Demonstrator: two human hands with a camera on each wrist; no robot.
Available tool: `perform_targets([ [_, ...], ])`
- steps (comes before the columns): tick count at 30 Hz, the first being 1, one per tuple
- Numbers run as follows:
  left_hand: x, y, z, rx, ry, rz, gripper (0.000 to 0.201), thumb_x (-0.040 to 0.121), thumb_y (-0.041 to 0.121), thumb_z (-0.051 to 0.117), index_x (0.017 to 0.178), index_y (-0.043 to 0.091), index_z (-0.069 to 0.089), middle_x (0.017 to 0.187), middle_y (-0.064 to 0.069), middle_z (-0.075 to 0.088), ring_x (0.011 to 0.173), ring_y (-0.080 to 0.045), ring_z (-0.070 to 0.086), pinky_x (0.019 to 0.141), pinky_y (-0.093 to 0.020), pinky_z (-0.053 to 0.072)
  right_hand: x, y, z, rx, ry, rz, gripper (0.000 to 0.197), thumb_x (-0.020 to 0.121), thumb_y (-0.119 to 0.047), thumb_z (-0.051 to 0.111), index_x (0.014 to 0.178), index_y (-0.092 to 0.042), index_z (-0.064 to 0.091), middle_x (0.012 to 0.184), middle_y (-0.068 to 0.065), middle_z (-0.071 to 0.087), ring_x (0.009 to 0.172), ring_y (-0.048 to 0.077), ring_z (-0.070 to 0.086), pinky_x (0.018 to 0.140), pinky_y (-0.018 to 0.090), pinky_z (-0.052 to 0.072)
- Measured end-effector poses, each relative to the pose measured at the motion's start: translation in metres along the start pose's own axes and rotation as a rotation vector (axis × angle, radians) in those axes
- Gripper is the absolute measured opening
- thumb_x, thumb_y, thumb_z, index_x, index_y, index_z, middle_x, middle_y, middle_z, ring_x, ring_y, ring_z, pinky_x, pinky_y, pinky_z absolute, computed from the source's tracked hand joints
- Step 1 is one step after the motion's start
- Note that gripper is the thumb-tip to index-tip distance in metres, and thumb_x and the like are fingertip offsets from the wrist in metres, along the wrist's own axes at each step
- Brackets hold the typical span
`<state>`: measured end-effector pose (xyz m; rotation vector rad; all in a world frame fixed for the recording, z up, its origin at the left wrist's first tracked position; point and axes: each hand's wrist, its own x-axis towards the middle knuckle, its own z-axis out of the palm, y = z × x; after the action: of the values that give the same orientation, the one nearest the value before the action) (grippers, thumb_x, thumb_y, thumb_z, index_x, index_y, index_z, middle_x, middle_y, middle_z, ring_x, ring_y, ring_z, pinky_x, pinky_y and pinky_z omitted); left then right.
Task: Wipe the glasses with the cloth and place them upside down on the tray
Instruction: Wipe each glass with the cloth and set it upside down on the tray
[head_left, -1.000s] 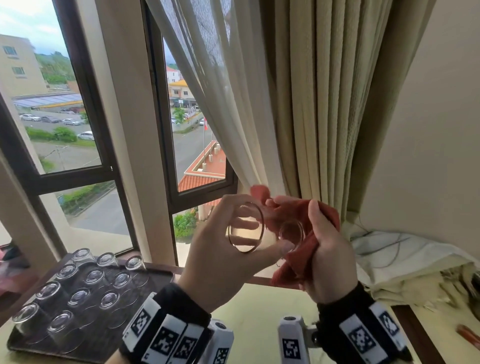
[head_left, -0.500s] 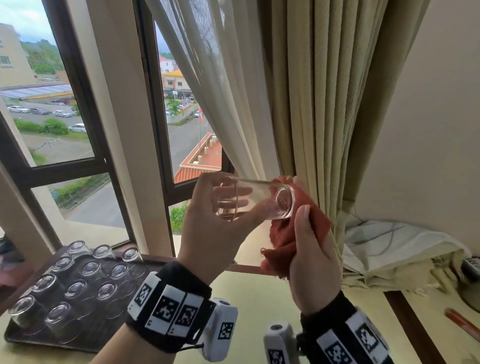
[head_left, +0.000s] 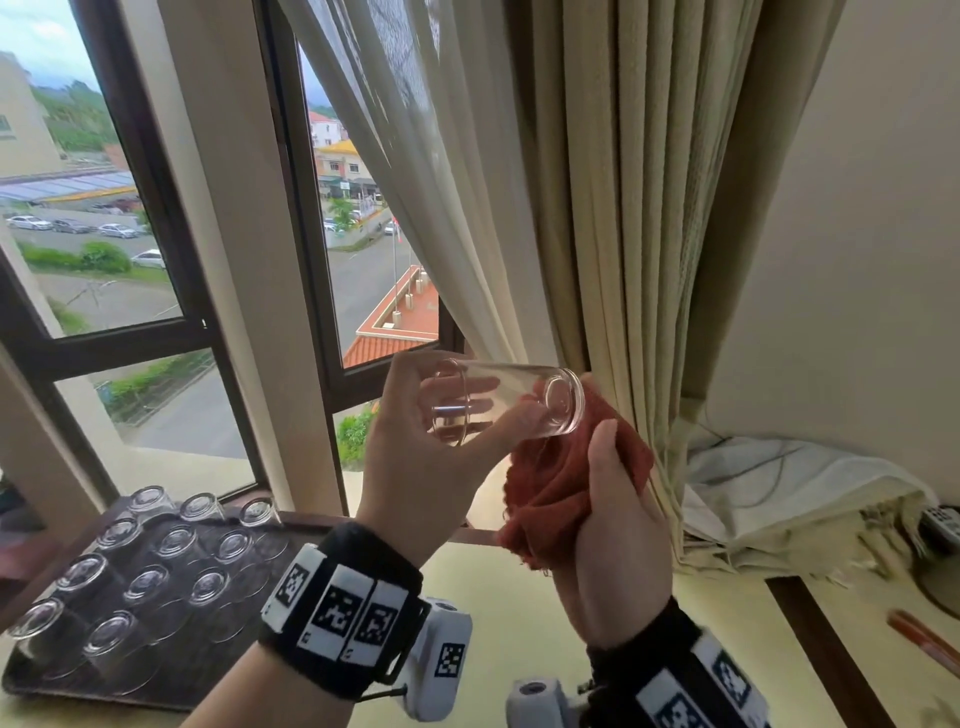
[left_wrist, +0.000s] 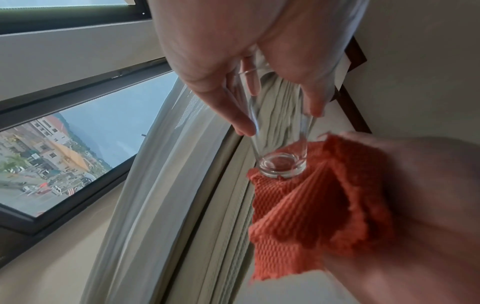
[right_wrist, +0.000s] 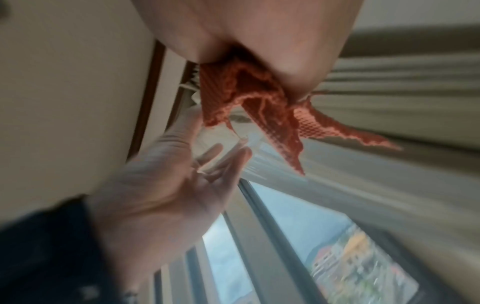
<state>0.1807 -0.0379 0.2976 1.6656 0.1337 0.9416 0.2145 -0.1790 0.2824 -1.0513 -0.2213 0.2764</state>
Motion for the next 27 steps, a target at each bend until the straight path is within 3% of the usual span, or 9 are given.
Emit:
perform_targets([
  [3,-0.003,0.0,0.001,0.0,-0.029,-0.039,0.071,0.063,0.06,0.089,0.118,0.028,0.057,0.109,0.013,0.08,0.103,-0.007,0.077,0.085,-0.028,0.063,0.002,-0.003,-0.001,-0.297,0.016,-0.276,0.031,0.102,-0.059,0.052,0.129,-0.052,0.068,0.122,-0.009,0.075,0.107,0.018,0.074,0.093,0.059,0.06],
  [5,-0.008,0.0,0.003,-0.017,-0.056,-0.041,0.071,0.064,0.058,0.089,0.118,0.027,0.057,0.109,0.012,0.079,0.103,-0.008,0.077,0.083,-0.023,0.062,0.012,-0.013,-0.004,-0.369,-0.041,-0.329,0.026,0.103,-0.056,0.05,0.121,-0.061,0.068,0.128,-0.015,0.071,0.12,0.022,0.068,0.102,0.057,0.056],
  [9,-0.012,-0.003,0.009,-0.075,-0.065,-0.007,0.066,0.074,0.045,0.095,0.121,0.02,0.056,0.11,0.003,0.08,0.104,-0.02,0.078,0.086,-0.034,0.065,0.025,-0.031,-0.008,-0.184,-0.08,-0.002,0.049,0.091,-0.065,0.05,0.118,-0.035,0.077,0.116,0.015,0.077,0.07,0.027,0.062,0.059,0.037,0.052],
  [11,-0.009,-0.005,0.011,-0.1,-0.033,0.009,0.065,0.076,0.043,0.095,0.121,0.019,0.054,0.111,0.001,0.08,0.103,-0.021,0.079,0.087,-0.039,0.065,0.025,-0.025,-0.007,-0.022,-0.074,0.12,0.056,0.092,-0.063,0.051,0.119,-0.022,0.078,0.11,0.023,0.075,0.068,0.031,0.062,0.06,0.038,0.05],
  [14,-0.001,-0.013,0.016,-0.046,0.023,-0.002,0.065,0.076,0.056,0.089,0.12,0.027,0.051,0.113,0.007,0.079,0.105,-0.014,0.077,0.09,-0.038,0.061,0.021,-0.009,-0.004,0.101,-0.014,0.162,0.053,0.095,-0.053,0.057,0.122,-0.011,0.073,0.114,0.02,0.077,0.095,0.037,0.076,0.085,0.049,0.058],
  [16,-0.001,-0.018,0.018,0.071,0.004,-0.052,0.065,0.076,0.072,0.081,0.117,0.032,0.049,0.113,0.012,0.074,0.107,-0.007,0.071,0.09,-0.03,0.057,0.022,-0.003,-0.006,0.086,0.042,0.155,0.044,0.1,-0.049,0.059,0.124,-0.014,0.07,0.112,0.016,0.079,0.102,0.039,0.077,0.087,0.052,0.061],
  [19,-0.008,-0.021,0.019,0.271,-0.085,-0.196,0.068,0.066,0.082,0.072,0.111,0.036,0.051,0.108,0.015,0.065,0.094,-0.006,0.065,0.075,-0.02,0.052,0.027,-0.005,-0.014,-0.052,0.124,0.111,0.041,0.096,-0.052,0.065,0.121,-0.02,0.072,0.107,0.014,0.079,0.089,0.039,0.077,0.065,0.044,0.061],
  [23,-0.014,-0.025,0.019,0.367,-0.254,-0.296,0.065,0.07,0.082,0.076,0.111,0.035,0.056,0.097,0.015,0.073,0.09,-0.002,0.068,0.079,-0.031,0.06,0.031,-0.008,-0.016,-0.26,0.112,-0.02,0.034,0.103,-0.047,0.06,0.126,-0.026,0.071,0.107,0.01,0.079,0.086,0.027,0.075,0.064,0.033,0.06],
  [27,-0.014,-0.023,0.019,0.251,-0.393,-0.349,0.062,0.074,0.067,0.084,0.119,0.036,0.055,0.088,0.01,0.08,0.079,-0.01,0.076,0.075,-0.04,0.067,0.03,-0.005,-0.019,-0.465,0.081,-0.208,0.012,0.103,-0.045,0.06,0.109,-0.054,0.062,0.097,-0.006,0.074,0.084,0.02,0.068,0.072,0.037,0.057],
])
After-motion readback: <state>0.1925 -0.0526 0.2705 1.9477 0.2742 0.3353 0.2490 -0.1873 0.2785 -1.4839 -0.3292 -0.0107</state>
